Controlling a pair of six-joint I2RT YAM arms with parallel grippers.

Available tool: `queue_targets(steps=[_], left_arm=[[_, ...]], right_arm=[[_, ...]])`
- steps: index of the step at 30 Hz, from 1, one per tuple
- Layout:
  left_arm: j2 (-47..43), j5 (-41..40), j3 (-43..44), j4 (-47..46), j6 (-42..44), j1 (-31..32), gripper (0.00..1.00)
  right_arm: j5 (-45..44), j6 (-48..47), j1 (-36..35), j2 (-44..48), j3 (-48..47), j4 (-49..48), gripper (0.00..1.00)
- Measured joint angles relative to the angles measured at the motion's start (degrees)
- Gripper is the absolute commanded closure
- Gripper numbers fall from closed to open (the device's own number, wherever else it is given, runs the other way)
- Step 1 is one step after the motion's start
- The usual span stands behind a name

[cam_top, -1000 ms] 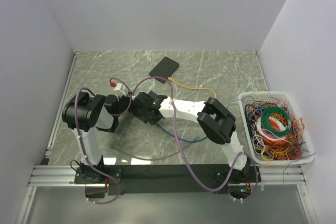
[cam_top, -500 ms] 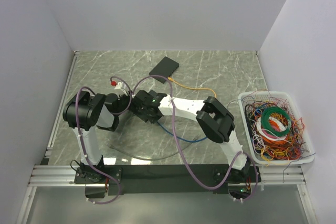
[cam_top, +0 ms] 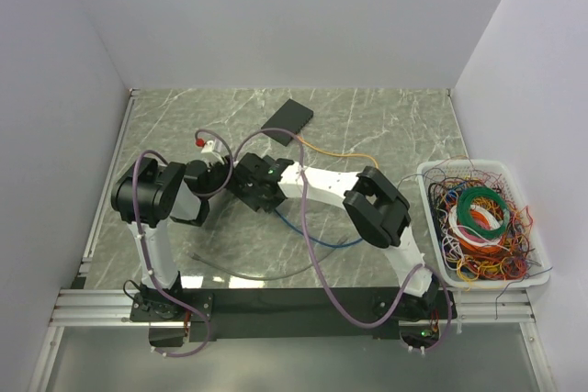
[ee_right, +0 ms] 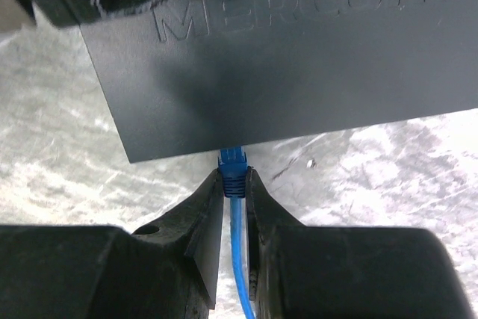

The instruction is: Insert the plug into the switch port

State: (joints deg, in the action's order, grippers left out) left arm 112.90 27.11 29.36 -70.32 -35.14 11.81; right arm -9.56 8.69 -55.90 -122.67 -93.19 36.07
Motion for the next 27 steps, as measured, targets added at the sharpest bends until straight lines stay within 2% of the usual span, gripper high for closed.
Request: queue_targets(steps=[14,27], left_arm=[[0.55,-1.07,2.40,1.73,3.43,0.02,0.74],[1.38,-1.88,3.91,1.60,4.50,0.02,0.76]], right_arm=[[1.36,0.02,1.07,-6.36,-11.69,9.27,1.00],[1.95,1.99,1.57,-6.80,-11.82,7.74,1.00]])
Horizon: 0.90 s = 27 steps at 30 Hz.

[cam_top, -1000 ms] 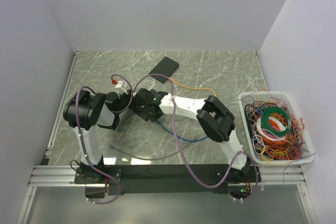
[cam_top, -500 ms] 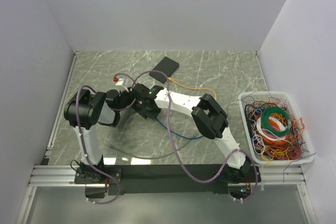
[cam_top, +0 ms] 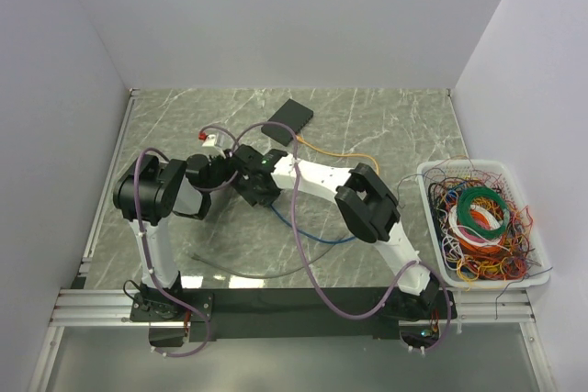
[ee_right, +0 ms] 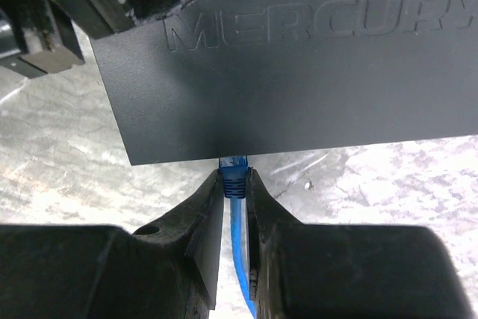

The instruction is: Insert the plug into the switch port

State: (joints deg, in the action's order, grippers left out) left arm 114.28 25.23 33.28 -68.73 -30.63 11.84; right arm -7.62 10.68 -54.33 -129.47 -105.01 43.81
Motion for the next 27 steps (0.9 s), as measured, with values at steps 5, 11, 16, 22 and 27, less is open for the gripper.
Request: queue_targets(steps=[5,11,16,22,27], left_arm=[[0.02,-0.20,0.63,-0.44,0.22,0.00,0.78],[0.52,-0.63,1.16,-0.74,0.24,0.00,0.79],[1.73,-1.05,2.49,-0.31,0.26,-0.02,0.80],[1.79,1.38,2.16,-3.02,-3.34,1.03,0.79],[1.92,0.83,2.45,-2.38,-4.28,0.13,0.77]], right_arm=[[-0.28,0.20,-0.02,1.27,3.08,-4.00,1.00],[0.94,0.22,0.50,1.40,3.21,-4.61,1.00],[3.58,0.48,1.55,1.31,2.45,-4.74,1.00],[4.22,0.72,2.56,-0.55,-0.35,-12.70,0.95],[5.14,0.33,2.84,-0.94,0.09,-15.54,0.81]])
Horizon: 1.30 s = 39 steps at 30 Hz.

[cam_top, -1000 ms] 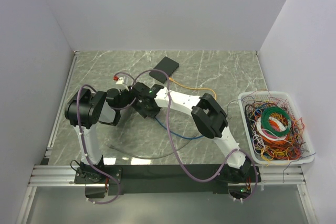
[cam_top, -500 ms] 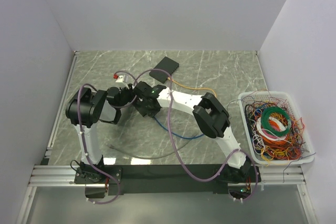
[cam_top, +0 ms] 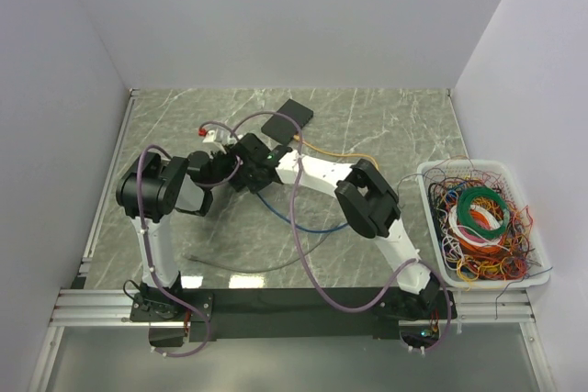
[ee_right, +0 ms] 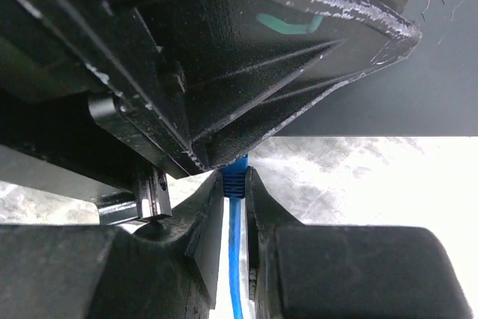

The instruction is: Insert the plug into the switch port

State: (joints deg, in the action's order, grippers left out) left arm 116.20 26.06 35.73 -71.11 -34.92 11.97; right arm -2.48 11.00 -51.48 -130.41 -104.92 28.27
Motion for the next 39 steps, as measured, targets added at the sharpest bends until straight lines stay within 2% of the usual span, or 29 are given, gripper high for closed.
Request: queue_targets(steps=[3,4,7,10,15,20,22,24,26,30,35,39], left_arm=[[0.00,0.31,-0.26,-0.15,0.15,0.00,0.76],[0.00,0.96,-0.46,-0.39,-0.37,0.00,0.76],[0.00,3.85,-1.20,-1.33,-2.89,0.11,0.75],[0.13,6.64,-1.97,-2.86,-5.03,0.31,0.74],[0.28,10.60,-2.78,-4.63,-6.34,0.94,0.71],[-0.39,12.28,-3.26,-4.72,-7.28,1.22,0.61],[-0.57,13.20,-3.96,-2.67,-8.50,1.75,0.57],[-1.18,13.75,-4.59,-0.44,-9.79,2.21,0.58],[-3.17,13.14,-4.55,3.32,-10.16,2.32,0.62],[-10.71,7.58,-3.58,16.85,-9.09,2.32,0.60],[-21.79,-0.57,-1.20,30.99,-7.67,2.29,0.50],[-31.32,-7.39,-0.98,41.09,-6.82,2.25,0.43]], right_arm=[[-0.02,0.42,0.00,1.84,4.72,-5.22,0.66],[-0.09,0.59,0.04,3.02,6.95,-7.32,0.58],[-0.66,1.31,0.17,6.40,13.77,-13.40,0.47],[-0.70,1.95,0.15,9.49,20.24,-19.39,0.40],[-2.14,3.15,0.37,16.28,28.65,-27.36,0.37],[-3.15,4.24,0.68,26.21,35.50,-34.01,0.35],[-3.19,4.79,0.74,29.66,37.20,-36.89,0.35],[-3.30,5.35,0.76,32.50,38.99,-38.97,0.34],[-3.39,6.01,0.90,34.49,40.63,-40.04,0.34],[-2.49,7.82,2.49,35.67,42.03,-40.48,0.33],[0.39,10.38,8.02,32.81,36.83,-36.98,0.33],[4.85,12.52,12.33,27.12,29.42,-35.89,0.33]])
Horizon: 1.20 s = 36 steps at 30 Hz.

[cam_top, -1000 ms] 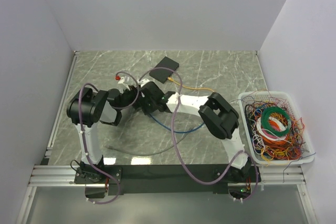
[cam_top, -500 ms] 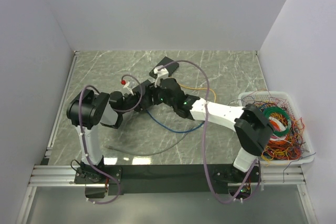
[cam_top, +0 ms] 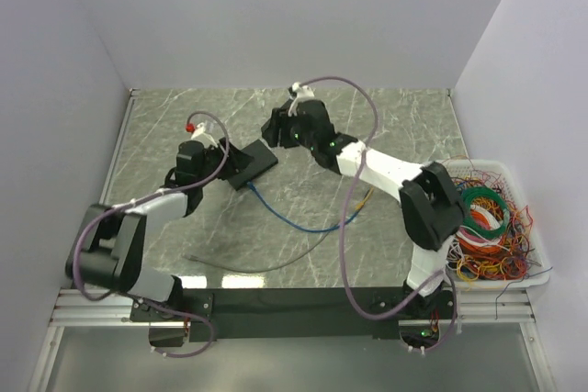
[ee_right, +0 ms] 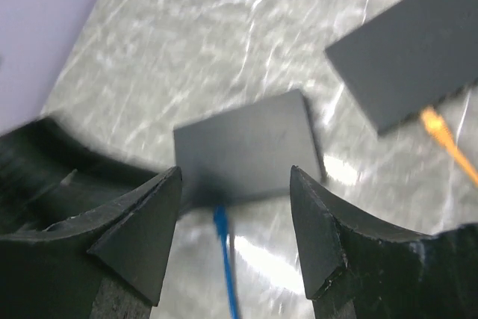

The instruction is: Insert the plug into the switch port

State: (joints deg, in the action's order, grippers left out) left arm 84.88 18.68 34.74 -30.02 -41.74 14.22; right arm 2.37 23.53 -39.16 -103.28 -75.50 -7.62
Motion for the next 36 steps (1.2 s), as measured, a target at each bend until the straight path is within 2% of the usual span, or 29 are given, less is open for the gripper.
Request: queue_targets(steps=[2,7,17,27,36], left_arm=[[-4.28,-3.41,-0.04,4.46,0.39,0.00,0.40],[-15.91,-10.86,-2.91,13.40,0.37,0.00,0.39],[-35.76,-17.46,-9.49,26.88,-0.09,0.00,0.40],[-44.15,-20.09,-11.93,34.53,-0.76,0.00,0.41],[-45.18,-20.52,-12.04,35.52,-1.22,0.00,0.42]], right_arm=[[2.21,0.98,1.68,-4.07,-4.48,0.92,0.33],[5.84,2.05,3.76,-13.07,-12.31,3.34,0.32],[9.86,2.93,3.78,-24.57,-20.68,7.78,0.32],[11.85,4.20,3.76,-32.68,-29.31,10.84,0.32],[15.37,4.50,2.47,-34.47,-33.68,14.62,0.32]])
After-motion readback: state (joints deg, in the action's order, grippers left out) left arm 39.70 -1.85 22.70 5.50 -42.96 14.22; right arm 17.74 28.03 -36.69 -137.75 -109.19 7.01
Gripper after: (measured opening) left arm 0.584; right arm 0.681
